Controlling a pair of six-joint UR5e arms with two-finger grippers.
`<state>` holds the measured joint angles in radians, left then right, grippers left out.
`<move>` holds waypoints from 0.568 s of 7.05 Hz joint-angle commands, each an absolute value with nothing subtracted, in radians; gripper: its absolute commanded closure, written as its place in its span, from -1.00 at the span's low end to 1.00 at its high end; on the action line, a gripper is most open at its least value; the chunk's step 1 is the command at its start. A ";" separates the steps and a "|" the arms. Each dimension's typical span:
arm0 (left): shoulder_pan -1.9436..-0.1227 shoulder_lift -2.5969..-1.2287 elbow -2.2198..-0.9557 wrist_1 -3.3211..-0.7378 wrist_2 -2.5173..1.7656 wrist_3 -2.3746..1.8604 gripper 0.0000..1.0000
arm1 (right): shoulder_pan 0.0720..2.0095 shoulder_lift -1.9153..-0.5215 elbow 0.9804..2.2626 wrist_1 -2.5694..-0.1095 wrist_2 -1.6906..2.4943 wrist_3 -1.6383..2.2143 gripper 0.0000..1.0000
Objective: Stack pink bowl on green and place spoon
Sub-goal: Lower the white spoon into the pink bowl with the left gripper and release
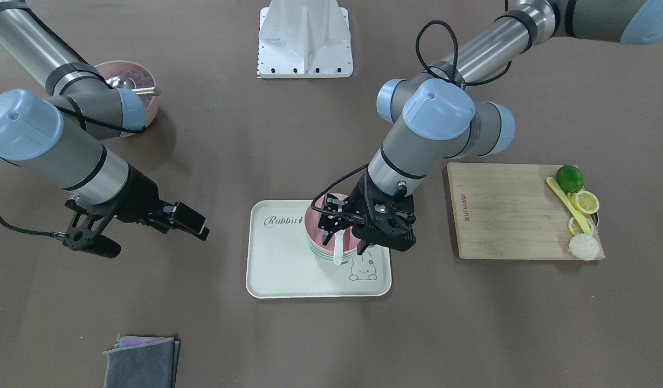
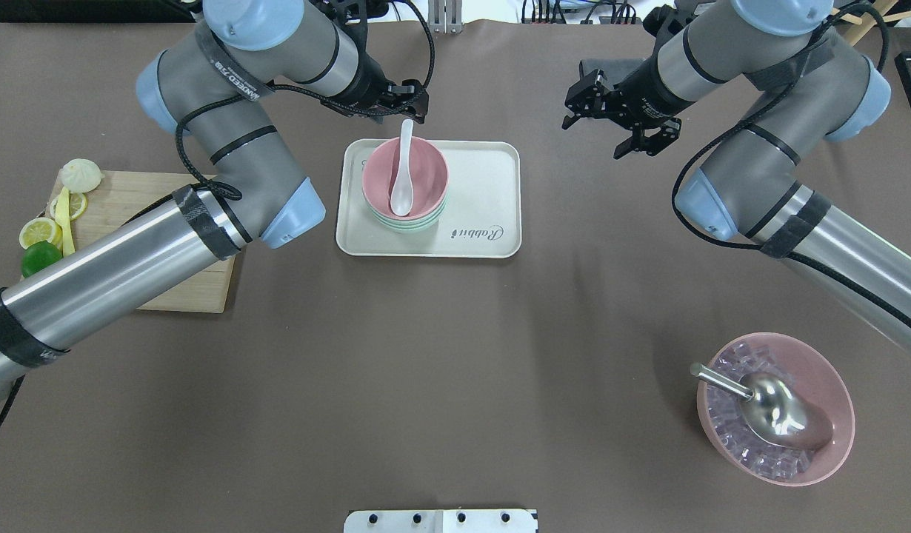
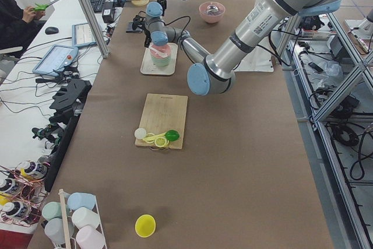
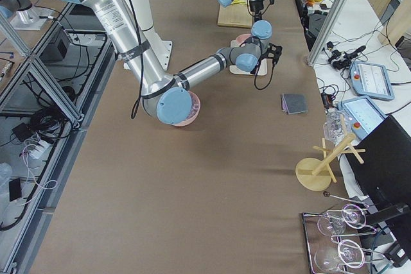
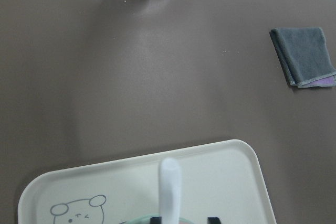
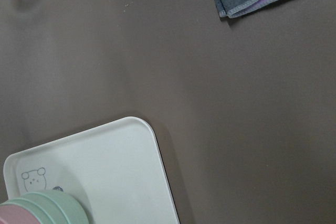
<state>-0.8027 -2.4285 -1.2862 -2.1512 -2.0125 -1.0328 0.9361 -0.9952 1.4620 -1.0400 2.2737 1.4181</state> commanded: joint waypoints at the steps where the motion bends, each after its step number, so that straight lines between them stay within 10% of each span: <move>1: -0.813 -2.425 -1.298 -2.154 -2.016 -1.081 -0.97 | 0.934 -0.991 1.462 -1.040 2.272 1.420 -1.00; 4: -1.095 -2.201 -1.419 -2.137 -2.320 -1.047 -0.97 | 0.946 -1.011 1.462 -1.040 2.281 1.413 -1.00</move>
